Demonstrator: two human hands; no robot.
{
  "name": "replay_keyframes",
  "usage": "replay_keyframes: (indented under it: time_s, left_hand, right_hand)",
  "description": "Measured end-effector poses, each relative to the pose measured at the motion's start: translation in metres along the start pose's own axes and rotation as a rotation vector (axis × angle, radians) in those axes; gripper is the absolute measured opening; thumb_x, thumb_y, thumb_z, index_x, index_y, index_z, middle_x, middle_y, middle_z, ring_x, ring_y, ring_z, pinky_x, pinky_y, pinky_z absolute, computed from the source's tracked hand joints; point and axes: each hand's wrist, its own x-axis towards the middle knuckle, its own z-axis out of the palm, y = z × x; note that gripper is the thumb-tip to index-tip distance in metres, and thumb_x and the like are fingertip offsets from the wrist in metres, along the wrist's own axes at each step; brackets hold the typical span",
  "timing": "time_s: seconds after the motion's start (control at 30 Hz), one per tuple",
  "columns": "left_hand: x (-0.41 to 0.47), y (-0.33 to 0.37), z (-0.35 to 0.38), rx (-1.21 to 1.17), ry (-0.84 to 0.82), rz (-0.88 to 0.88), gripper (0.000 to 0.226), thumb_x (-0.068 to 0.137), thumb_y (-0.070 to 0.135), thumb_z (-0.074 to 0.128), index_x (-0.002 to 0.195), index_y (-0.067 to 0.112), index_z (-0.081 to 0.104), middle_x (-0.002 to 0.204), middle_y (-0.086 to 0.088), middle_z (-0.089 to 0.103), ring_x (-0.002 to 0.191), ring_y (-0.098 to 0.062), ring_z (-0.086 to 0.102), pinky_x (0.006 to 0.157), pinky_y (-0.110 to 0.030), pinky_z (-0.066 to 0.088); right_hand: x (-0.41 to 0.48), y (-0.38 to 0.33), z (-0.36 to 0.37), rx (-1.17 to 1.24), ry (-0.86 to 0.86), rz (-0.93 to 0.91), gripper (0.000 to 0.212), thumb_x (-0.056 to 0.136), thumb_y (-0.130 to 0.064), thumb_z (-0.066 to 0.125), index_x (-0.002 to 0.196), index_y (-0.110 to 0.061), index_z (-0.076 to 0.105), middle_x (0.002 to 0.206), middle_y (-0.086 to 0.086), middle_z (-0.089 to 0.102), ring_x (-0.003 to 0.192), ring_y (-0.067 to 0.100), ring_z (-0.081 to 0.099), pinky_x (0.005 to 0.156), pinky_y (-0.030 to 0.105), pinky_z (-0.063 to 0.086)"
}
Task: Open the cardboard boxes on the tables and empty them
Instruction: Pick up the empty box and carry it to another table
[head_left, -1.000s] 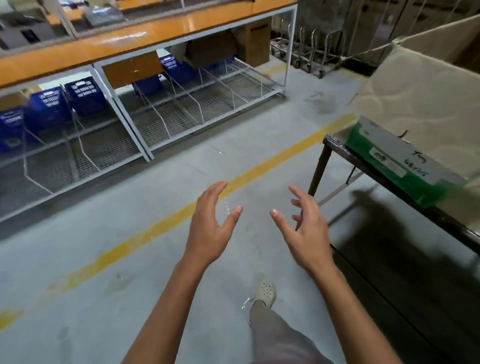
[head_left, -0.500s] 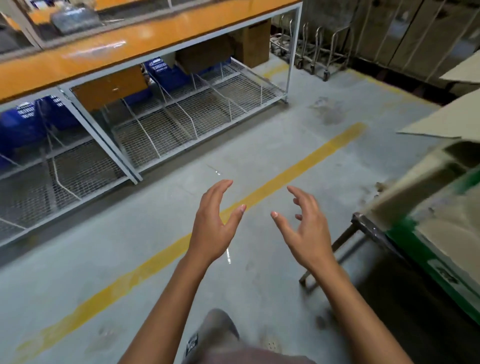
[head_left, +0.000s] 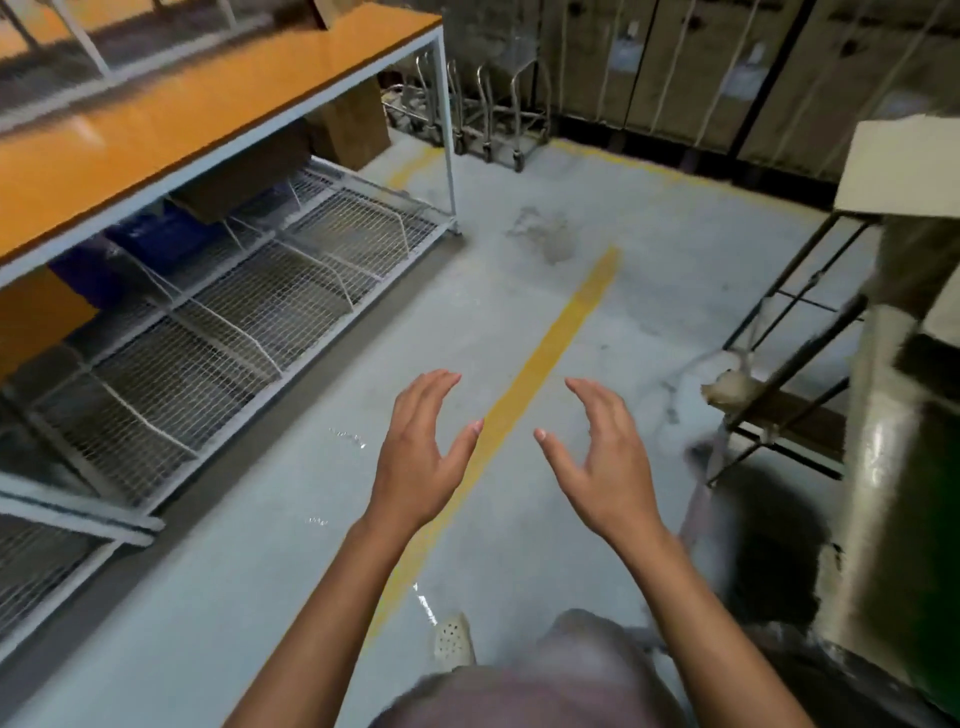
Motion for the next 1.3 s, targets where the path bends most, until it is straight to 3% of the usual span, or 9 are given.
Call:
replay_keyframes:
  time_s: [0.1, 0.5, 0.63, 0.8, 0.87, 1.07, 1.3]
  left_hand:
    - [0.062, -0.013, 0.007, 0.030, -0.070, 0.082, 0.052, 0.094, 0.039, 0.058, 0.139, 0.015, 0.053, 0.146, -0.002, 0.049, 0.141, -0.016, 0.037, 0.113, -0.008, 0.017]
    - [0.320, -0.024, 0.131, 0.008, -0.232, 0.229, 0.058, 0.093, 0.049, 0.052, 0.140, 0.014, 0.052, 0.146, -0.005, 0.049, 0.141, -0.020, 0.038, 0.116, -0.023, 0.025]
    - [0.413, 0.002, 0.187, 0.004, -0.274, 0.263, 0.057, 0.094, 0.048, 0.052, 0.139, 0.013, 0.052, 0.145, -0.005, 0.050, 0.140, -0.021, 0.039, 0.113, -0.011, 0.019]
    - [0.520, 0.055, 0.256, -0.028, -0.311, 0.338, 0.059, 0.094, 0.048, 0.052, 0.141, 0.013, 0.051, 0.146, -0.005, 0.049, 0.142, -0.023, 0.037, 0.116, -0.032, 0.030]
    - [0.555, 0.071, 0.281, -0.049, -0.321, 0.358, 0.057, 0.094, 0.042, 0.057, 0.142, 0.012, 0.051, 0.148, -0.006, 0.049, 0.143, -0.023, 0.036, 0.117, -0.035, 0.030]
    - [0.660, 0.092, 0.358, -0.101, -0.369, 0.411, 0.057, 0.093, 0.041, 0.058, 0.142, 0.012, 0.051, 0.149, -0.006, 0.048, 0.143, -0.021, 0.035, 0.117, -0.017, 0.018]
    - [0.824, 0.103, 0.467, -0.130, -0.458, 0.499, 0.056, 0.094, 0.043, 0.056, 0.141, 0.014, 0.050, 0.147, -0.006, 0.049, 0.141, -0.022, 0.038, 0.113, -0.010, 0.016]
  right_hand:
    - [0.045, 0.004, 0.007, -0.090, 0.046, 0.053, 0.070, 0.088, -0.060, 0.047, 0.144, -0.017, 0.049, 0.147, 0.005, 0.048, 0.138, 0.022, 0.042, 0.109, 0.028, 0.032]
    - [0.253, 0.112, -0.005, -0.106, 0.218, 0.222, 0.066, 0.089, -0.054, 0.053, 0.144, -0.017, 0.048, 0.147, 0.005, 0.047, 0.138, 0.024, 0.042, 0.111, 0.035, 0.035]
    - [0.336, 0.157, -0.037, -0.102, 0.258, 0.273, 0.065, 0.089, -0.053, 0.054, 0.143, -0.017, 0.049, 0.146, 0.005, 0.048, 0.137, 0.023, 0.043, 0.110, 0.034, 0.035]
    - [0.432, 0.209, -0.092, -0.130, 0.322, 0.321, 0.065, 0.089, -0.053, 0.054, 0.143, -0.017, 0.050, 0.146, 0.005, 0.049, 0.137, 0.022, 0.042, 0.110, 0.033, 0.035]
    - [0.463, 0.226, -0.108, -0.144, 0.338, 0.346, 0.064, 0.089, -0.051, 0.056, 0.143, -0.017, 0.050, 0.146, 0.005, 0.049, 0.137, 0.022, 0.043, 0.110, 0.030, 0.033]
    - [0.557, 0.277, -0.130, -0.149, 0.424, 0.415, 0.058, 0.092, -0.039, 0.066, 0.143, -0.015, 0.050, 0.146, 0.006, 0.049, 0.136, 0.023, 0.044, 0.110, 0.035, 0.035]
    - [0.697, 0.371, -0.143, -0.154, 0.508, 0.509, 0.060, 0.092, -0.038, 0.067, 0.145, -0.016, 0.047, 0.147, 0.007, 0.047, 0.137, 0.025, 0.044, 0.112, 0.039, 0.037]
